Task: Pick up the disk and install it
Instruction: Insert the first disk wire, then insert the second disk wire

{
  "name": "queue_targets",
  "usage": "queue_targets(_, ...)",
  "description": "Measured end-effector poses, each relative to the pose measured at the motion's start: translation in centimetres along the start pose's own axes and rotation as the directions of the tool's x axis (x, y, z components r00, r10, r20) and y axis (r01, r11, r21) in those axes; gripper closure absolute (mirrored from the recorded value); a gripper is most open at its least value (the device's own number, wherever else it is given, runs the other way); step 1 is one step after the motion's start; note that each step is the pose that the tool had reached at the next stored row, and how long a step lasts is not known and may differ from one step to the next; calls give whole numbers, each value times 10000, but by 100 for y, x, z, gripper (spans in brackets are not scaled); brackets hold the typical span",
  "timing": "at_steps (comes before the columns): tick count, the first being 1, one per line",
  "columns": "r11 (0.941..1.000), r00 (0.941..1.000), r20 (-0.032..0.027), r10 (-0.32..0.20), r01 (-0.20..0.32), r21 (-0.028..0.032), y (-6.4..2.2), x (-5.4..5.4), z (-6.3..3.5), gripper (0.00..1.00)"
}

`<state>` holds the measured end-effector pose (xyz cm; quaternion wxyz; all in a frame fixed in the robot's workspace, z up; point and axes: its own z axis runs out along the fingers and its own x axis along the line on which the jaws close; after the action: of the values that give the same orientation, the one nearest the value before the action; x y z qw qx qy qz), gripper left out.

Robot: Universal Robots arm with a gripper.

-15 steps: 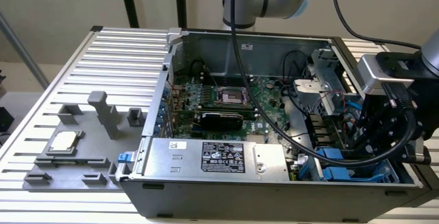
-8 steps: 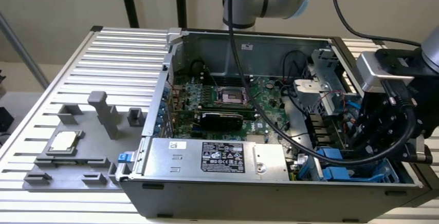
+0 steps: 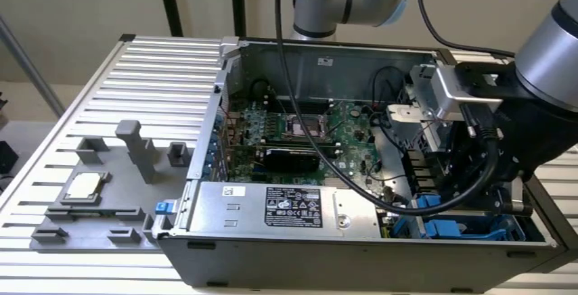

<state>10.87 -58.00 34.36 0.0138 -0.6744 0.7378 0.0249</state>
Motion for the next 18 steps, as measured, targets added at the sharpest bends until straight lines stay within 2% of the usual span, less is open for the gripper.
queue_targets(16, 10000, 10000, 6, -1, 1, -1, 18, -1, -2, 75)
queue_targets(18, 10000, 10000, 3, 1, -1, 0, 20, -29, -46, 75)
